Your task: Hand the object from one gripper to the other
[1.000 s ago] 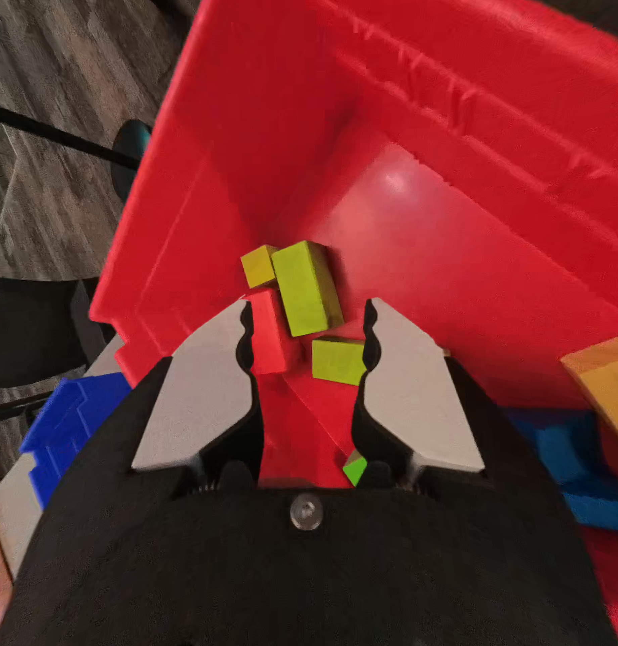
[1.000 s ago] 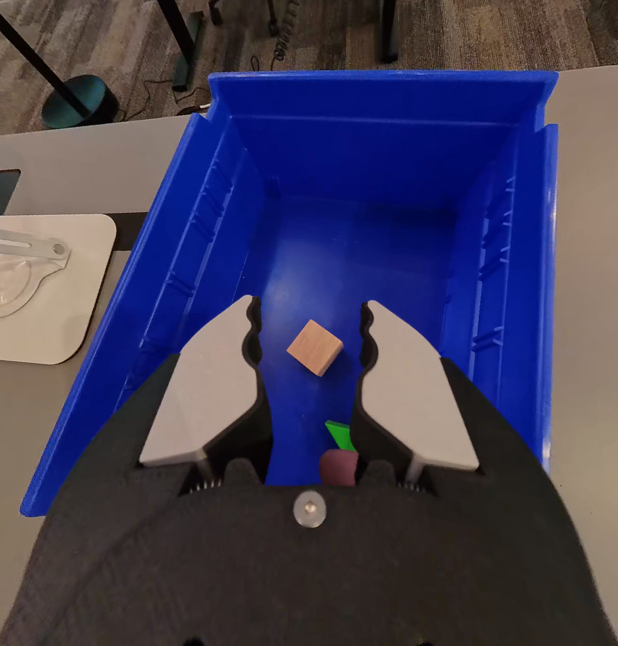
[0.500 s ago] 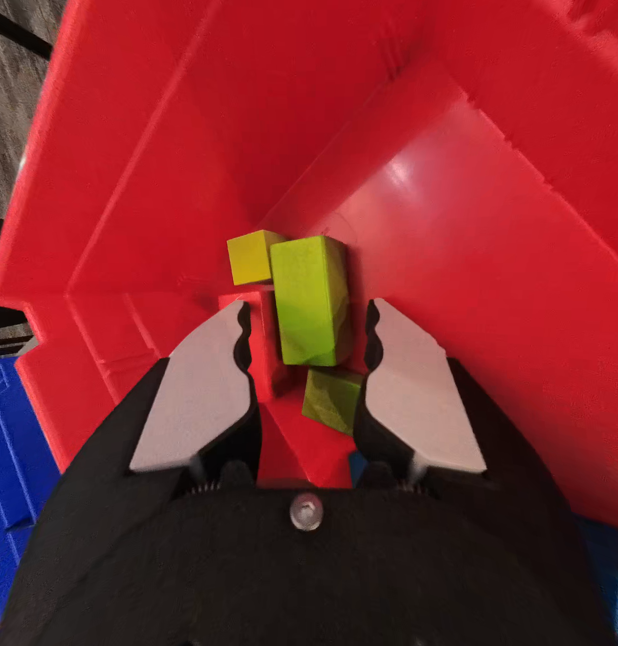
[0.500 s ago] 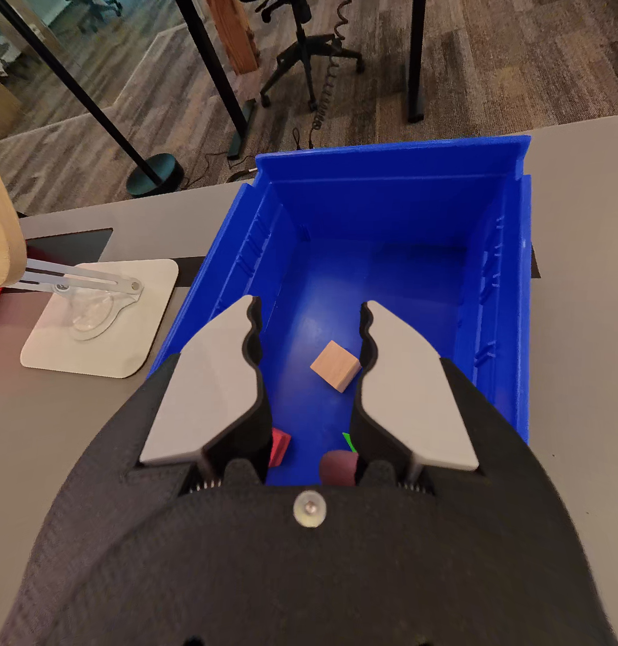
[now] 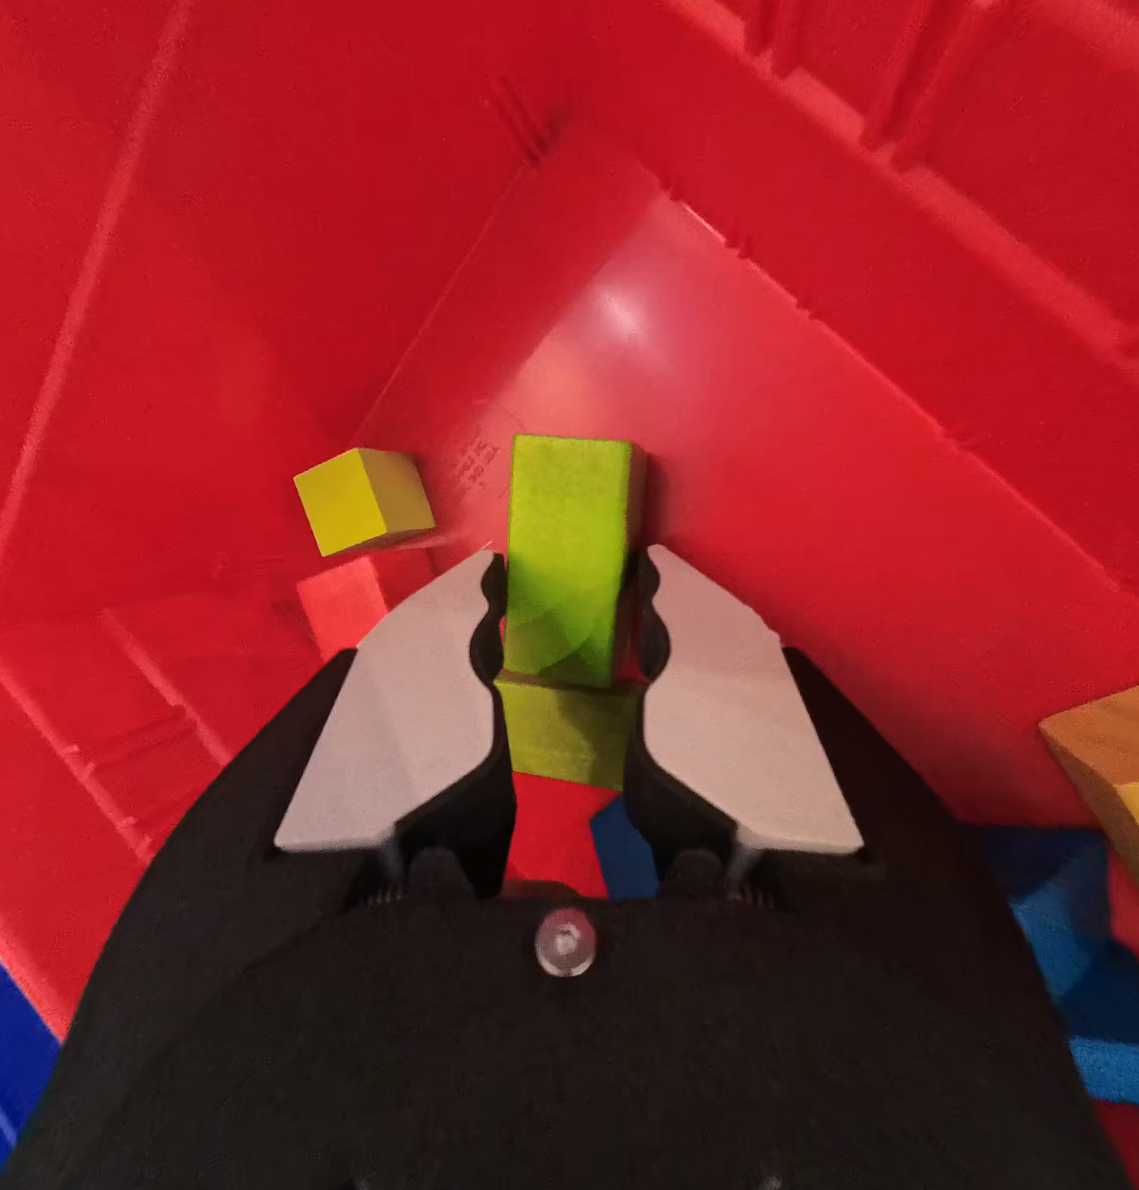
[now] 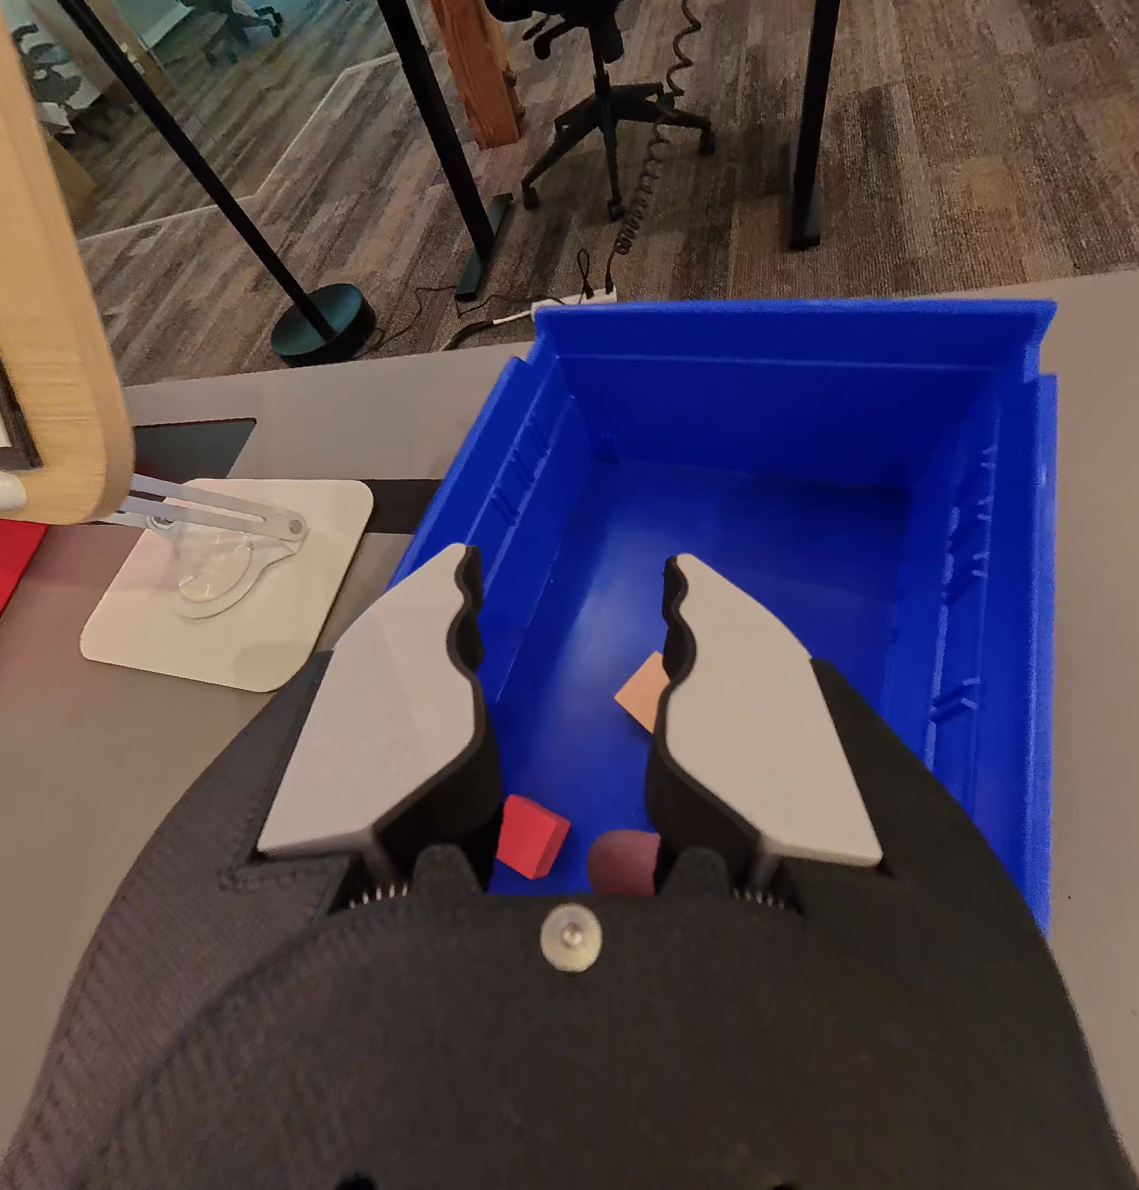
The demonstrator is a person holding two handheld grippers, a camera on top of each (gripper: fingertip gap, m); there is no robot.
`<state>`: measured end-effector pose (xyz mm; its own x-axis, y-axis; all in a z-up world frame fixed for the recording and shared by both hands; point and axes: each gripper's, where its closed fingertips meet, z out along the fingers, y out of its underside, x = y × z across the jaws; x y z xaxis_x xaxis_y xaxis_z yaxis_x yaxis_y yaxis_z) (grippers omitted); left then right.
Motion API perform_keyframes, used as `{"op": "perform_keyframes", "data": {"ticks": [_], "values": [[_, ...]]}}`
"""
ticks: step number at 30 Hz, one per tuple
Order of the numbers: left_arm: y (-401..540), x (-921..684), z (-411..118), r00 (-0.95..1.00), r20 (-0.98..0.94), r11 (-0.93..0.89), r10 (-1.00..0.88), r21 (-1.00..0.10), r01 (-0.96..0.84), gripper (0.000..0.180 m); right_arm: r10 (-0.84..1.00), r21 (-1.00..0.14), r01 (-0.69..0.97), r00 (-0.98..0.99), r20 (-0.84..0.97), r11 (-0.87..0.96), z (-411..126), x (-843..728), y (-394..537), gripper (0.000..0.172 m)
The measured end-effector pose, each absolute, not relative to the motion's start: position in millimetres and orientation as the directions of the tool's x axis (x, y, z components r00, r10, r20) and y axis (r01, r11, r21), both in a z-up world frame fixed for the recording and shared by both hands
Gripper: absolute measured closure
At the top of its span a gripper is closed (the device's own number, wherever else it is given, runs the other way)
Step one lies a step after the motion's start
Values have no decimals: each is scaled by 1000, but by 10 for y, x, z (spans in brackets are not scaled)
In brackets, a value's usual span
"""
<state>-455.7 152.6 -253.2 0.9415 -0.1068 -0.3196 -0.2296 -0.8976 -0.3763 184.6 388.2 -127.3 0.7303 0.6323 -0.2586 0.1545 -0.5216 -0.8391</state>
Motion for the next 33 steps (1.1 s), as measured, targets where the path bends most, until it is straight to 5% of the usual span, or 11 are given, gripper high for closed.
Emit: {"op": "perform_keyframes", "data": {"ticks": [4,9,14,21,25,33], "values": [[1600,-4473,-2135,956,-283,-825,-75,-521,-219,146,740,-909,156,641,-204,-385,-811,1627,3665,119],[1641,-3882,-815,940,-320,-507,-119,-795,-334,146,941,-992,55,328,-89,-113,153,1068,2832,120],[1384,-2499,243,809,-489,-55,-326,-845,-532,146,996,-996,22,29,83,82,495,362,1914,109],[1284,-706,191,613,-484,243,-624,-866,-437,146,962,-983,-127,-223,155,129,428,-390,1133,100],[1160,-389,251,572,-422,314,-703,-906,-282,146,938,-986,-146,-322,128,85,346,-474,979,126],[1134,-426,313,586,-436,334,-683,-900,-281,138,968,-990,-110,-224,116,93,417,-240,1299,138]]}}
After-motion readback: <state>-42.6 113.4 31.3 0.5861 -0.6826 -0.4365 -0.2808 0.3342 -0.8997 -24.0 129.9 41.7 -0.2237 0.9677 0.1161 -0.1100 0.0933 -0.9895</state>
